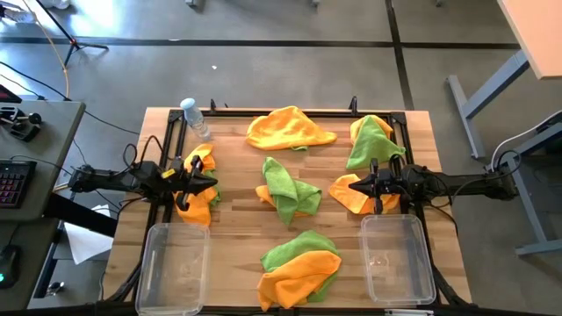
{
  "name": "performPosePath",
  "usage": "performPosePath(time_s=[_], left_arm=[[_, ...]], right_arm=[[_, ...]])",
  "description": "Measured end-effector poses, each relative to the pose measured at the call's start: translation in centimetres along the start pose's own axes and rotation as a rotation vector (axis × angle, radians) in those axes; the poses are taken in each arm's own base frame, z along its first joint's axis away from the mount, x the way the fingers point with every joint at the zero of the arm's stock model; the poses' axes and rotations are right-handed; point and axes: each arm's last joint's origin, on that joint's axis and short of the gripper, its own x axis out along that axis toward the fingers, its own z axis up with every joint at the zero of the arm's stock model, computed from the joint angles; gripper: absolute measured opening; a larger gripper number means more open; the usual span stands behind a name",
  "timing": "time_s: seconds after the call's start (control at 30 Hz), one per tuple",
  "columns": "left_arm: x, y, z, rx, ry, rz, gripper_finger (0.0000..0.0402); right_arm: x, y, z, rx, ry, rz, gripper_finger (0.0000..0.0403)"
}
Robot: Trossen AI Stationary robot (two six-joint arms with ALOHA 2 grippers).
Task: Sort microfiber towel by color & place in baskets
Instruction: Put the green towel into the left transparent bin
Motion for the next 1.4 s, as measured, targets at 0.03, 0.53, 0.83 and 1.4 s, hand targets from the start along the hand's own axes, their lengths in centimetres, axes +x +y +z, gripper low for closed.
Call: performPosePath(time_s=[0.03, 0.53, 0.83, 1.4], left_arm=[[0.0, 0.0, 0.1, 0.041, -0.012, 0.003, 0.0003], [0.2, 0.4, 1.0, 0.131, -0.072, 0.23, 0.0001], [3.9, -0.6, 4.2, 0.167, 0.095, 0.367, 0.0], [21.9, -3.7, 9.1, 0.482, 0.466, 0.35, 0.0]], right_arm=[[0.0, 0.0, 0.0, 0.0, -0.001, 0.0, 0.0], [0.0, 0.0, 0.0, 0.0, 0.0, 0.0, 0.0], [0.0, 0.0, 0.0, 0.0, 0.0, 0.0, 0.0], [0.0, 0.0, 0.0, 0.0, 0.0, 0.0, 0.0]])
